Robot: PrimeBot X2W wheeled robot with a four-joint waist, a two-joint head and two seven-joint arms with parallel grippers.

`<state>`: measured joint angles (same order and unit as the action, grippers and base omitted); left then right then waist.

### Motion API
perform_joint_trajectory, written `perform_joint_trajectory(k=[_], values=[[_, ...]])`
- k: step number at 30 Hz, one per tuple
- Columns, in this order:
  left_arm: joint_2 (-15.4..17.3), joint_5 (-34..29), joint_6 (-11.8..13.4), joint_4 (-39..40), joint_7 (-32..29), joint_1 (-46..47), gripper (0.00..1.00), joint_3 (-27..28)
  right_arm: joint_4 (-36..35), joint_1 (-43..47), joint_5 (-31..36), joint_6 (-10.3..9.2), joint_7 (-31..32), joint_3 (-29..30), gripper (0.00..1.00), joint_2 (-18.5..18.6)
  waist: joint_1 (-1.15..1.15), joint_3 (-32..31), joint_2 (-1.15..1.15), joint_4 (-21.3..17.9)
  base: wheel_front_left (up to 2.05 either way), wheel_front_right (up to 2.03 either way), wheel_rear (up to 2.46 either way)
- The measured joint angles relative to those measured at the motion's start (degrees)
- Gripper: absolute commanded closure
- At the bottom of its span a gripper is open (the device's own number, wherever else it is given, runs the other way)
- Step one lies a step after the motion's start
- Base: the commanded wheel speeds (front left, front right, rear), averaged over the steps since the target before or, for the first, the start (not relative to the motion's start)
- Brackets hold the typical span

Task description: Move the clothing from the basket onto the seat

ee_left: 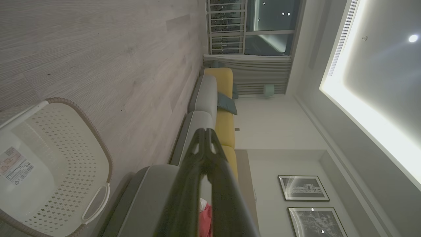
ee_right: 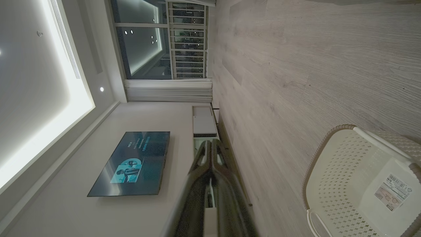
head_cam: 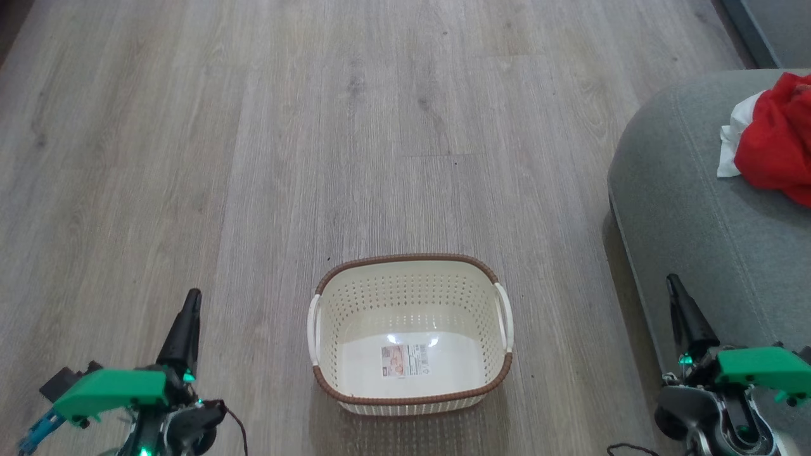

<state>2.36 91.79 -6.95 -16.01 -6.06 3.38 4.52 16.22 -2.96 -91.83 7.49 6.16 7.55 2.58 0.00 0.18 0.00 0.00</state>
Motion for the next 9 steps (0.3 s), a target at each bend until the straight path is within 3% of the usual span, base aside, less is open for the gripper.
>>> perform_joint_trajectory(k=[9], values=[[0.0, 0.0, 0.0, 0.0, 0.0, 0.0, 1.0, 0.0, 0.0, 0.0, 0.0, 0.0, 0.0, 0.0, 1.0, 0.0, 0.0, 0.0, 0.0, 0.0, 0.0, 0.0, 0.0]])
